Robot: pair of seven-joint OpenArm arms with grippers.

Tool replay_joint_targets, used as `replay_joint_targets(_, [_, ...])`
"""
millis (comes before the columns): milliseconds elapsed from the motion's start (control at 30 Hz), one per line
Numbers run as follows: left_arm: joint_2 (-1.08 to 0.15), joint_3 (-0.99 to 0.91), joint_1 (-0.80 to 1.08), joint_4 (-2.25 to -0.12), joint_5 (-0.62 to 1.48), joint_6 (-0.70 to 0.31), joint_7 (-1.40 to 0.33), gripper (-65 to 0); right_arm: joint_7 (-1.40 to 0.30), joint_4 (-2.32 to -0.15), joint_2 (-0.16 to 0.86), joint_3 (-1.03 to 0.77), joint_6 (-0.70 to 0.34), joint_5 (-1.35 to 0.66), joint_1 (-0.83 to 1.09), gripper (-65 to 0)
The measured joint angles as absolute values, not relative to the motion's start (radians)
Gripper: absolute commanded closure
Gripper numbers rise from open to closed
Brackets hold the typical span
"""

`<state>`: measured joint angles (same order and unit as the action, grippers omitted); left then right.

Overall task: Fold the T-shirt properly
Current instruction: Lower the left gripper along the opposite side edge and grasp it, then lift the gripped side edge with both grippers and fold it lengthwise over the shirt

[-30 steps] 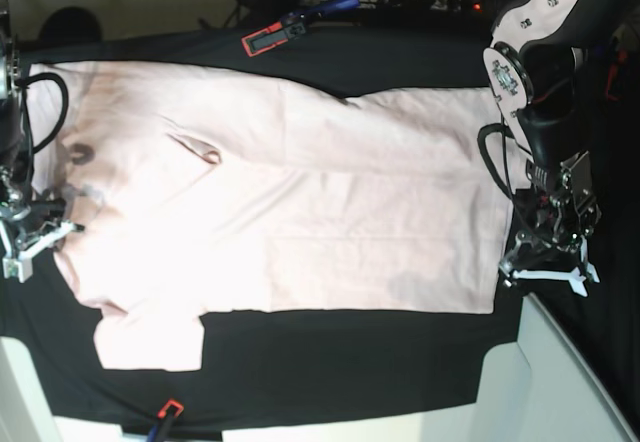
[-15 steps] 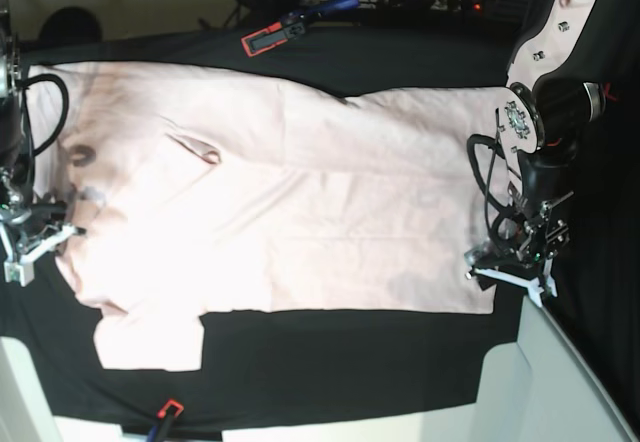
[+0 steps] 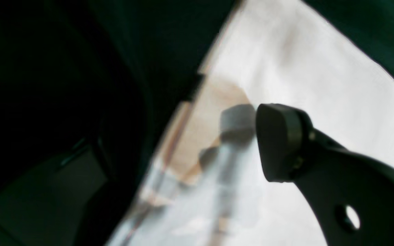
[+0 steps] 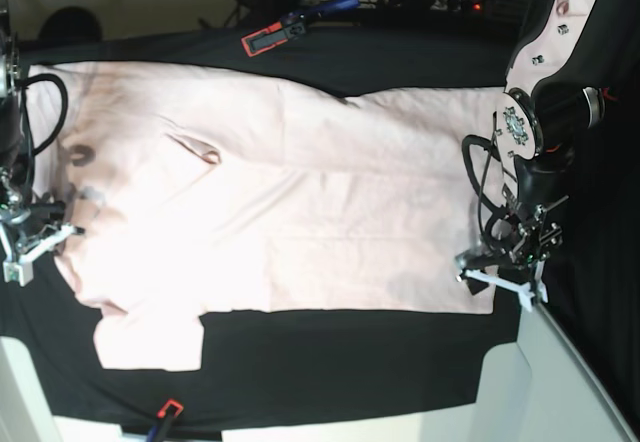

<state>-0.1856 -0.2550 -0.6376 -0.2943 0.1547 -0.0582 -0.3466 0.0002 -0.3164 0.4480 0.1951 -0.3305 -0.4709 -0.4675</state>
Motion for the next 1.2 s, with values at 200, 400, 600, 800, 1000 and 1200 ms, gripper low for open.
replay_joint_targets(200, [-0.158,-0.255,-0.643,-0.295,0.153,-0.060,-0.345,-52.7,0.000,-0.316,0.448,0.195,-0.331,-0.471,-0.467,-0.3])
replay_joint_targets(400, [-0.136,-0.257,-0.643,-0.295,0.022,-0.057,-0.345,-40.6,0.000,-0.316,0.448,0.195,-0.331,-0.471,-0.467,-0.3])
replay_joint_targets(600, [-0.139,-0.262,-0.643,-0.294,0.030,-0.057,-0.346,-9.4,0.000,-0.316,0.448,0.195,-0.331,-0.471,-0.467,-0.3])
replay_joint_targets(800, [-0.128,-0.262,-0.609,-0.428,0.035,-0.080,-0.505,-5.9,-0.001,-0.316,0.448,0.195,-0.330,-0.471,-0.468,-0.1])
replay_joint_targets(1000, [-0.117,-0.262,-0.488,-0.775,0.042,-0.083,-0.658,0.0,-0.003,-0.338,0.449,0.189,-0.328,-0.471,-0.466,0.0])
replay_joint_targets(1200, [-0.123,-0.263,-0.463,-0.882,0.041,-0.083,-0.690,0.0,0.004,-0.371,0.445,0.153,-0.331,-0.477,-0.478,0.0])
